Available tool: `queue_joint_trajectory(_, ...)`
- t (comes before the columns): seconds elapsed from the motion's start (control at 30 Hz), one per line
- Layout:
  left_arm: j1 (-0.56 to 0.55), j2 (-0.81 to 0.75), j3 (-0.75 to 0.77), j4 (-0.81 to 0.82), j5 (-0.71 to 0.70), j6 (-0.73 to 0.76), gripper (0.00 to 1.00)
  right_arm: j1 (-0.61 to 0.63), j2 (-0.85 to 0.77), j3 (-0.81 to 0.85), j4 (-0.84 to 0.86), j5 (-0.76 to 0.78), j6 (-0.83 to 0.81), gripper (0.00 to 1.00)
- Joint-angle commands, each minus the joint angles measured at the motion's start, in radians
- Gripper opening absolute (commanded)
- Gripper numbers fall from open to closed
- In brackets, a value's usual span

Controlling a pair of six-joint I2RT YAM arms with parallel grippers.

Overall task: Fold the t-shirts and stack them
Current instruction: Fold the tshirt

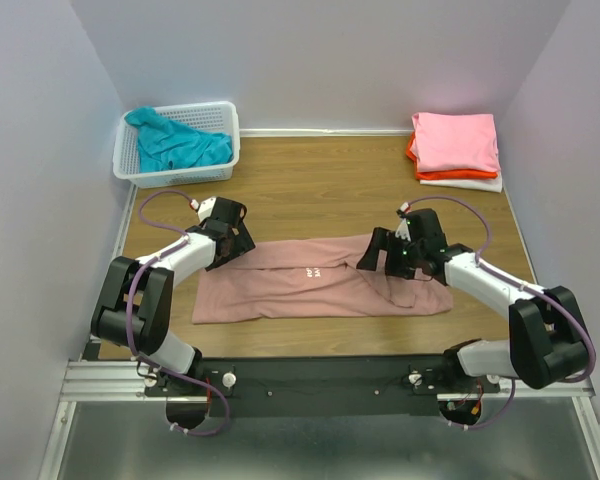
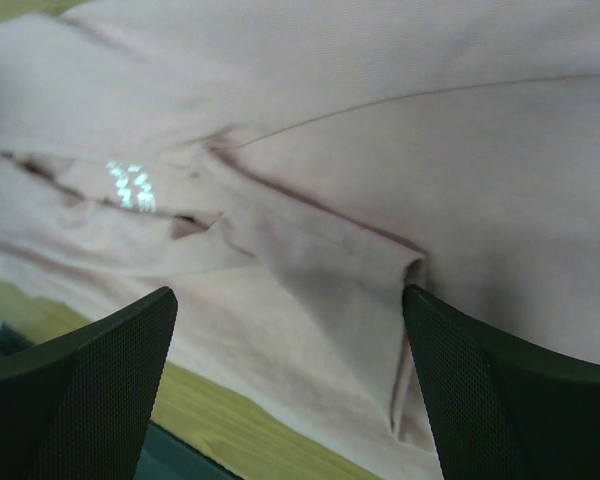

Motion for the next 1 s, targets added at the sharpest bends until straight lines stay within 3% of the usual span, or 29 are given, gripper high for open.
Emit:
queue_joint_trajectory(0.0,0.009,0.026,-0.027,-0.015,-0.024,-0.002,0.98,0.015,0.015,-0.013,0.046,-0.186,-0.075,1.00)
queue_joint_trajectory(0.23,0.007,0.015,-0.028,-0.021,-0.029,-0.002,0.98,0.055,0.023,-0.055,0.049,-0.335,-0.129,1.00)
queue_joint_trajectory(0.53,0.007,0.023,-0.027,-0.024,-0.033,-0.003,0.98,0.359,-0.071,-0.039,0.042,-0.243,-0.101,1.00)
queue_joint_trajectory(0.63,0.009,0.027,-0.024,-0.024,-0.032,-0.002,0.98,0.373,-0.121,-0.039,0.000,-0.078,-0.068,1.00)
queue_joint_trajectory(0.67,0.007,0.029,-0.022,-0.024,-0.030,0.000,0.98,0.373,-0.149,-0.026,-0.044,0.092,-0.037,1.00)
queue_joint_trajectory(0.77,0.007,0.026,-0.020,-0.022,-0.029,0.004,0.98,0.370,-0.167,0.007,-0.121,0.398,0.021,1.00)
queue_joint_trajectory(0.87,0.007,0.021,-0.027,-0.022,-0.032,0.006,0.98,0.341,-0.158,0.033,-0.129,0.514,0.037,1.00)
queue_joint_trajectory(0.97,0.007,0.017,-0.028,-0.024,-0.033,0.007,0.98,0.272,-0.109,0.060,-0.136,0.519,0.015,1.00)
